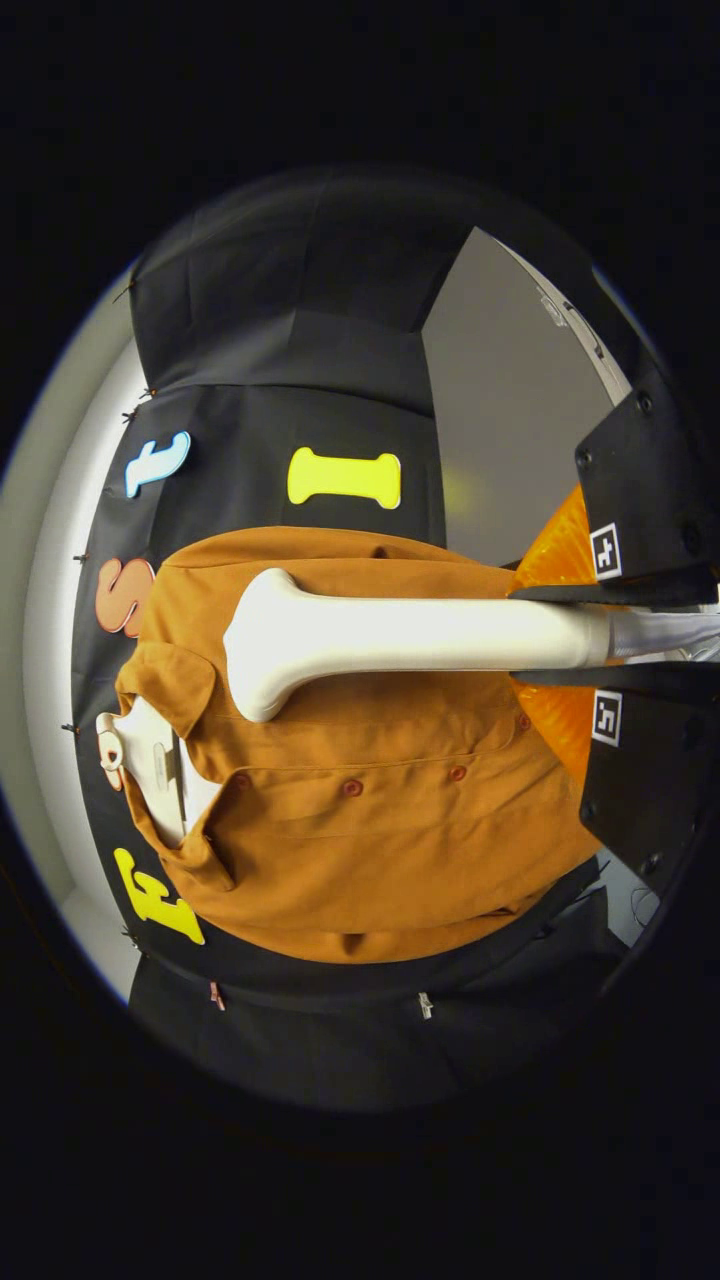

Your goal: Iron the clothes twice with a garment steamer, once on the left side and once on the right side.

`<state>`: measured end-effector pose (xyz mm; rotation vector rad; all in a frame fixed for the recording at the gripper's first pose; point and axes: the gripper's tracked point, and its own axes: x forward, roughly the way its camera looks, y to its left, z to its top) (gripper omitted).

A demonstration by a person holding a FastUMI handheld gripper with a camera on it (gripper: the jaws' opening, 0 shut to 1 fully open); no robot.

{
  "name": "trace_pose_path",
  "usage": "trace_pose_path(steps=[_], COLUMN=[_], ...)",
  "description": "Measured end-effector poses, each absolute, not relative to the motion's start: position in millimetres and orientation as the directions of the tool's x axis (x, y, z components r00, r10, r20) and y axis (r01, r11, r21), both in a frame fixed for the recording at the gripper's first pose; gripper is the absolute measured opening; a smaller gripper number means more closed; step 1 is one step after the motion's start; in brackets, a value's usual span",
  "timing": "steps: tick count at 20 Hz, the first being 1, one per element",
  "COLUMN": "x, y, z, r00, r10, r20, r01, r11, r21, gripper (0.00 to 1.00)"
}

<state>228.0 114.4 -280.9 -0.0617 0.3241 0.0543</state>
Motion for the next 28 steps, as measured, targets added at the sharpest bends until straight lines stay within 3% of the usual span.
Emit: trace_pose_path(steps=[15,28], x=[180,124], y=[112,102], z=[-381,-354], r00=[0.845,0.864], r10=[0.044,0.053], r20=[-0.533,-0.501], r01=[-0.068,-0.058], r11=[0.997,0.998], r21=[-0.025,0.006], gripper=[0.25,0.25])
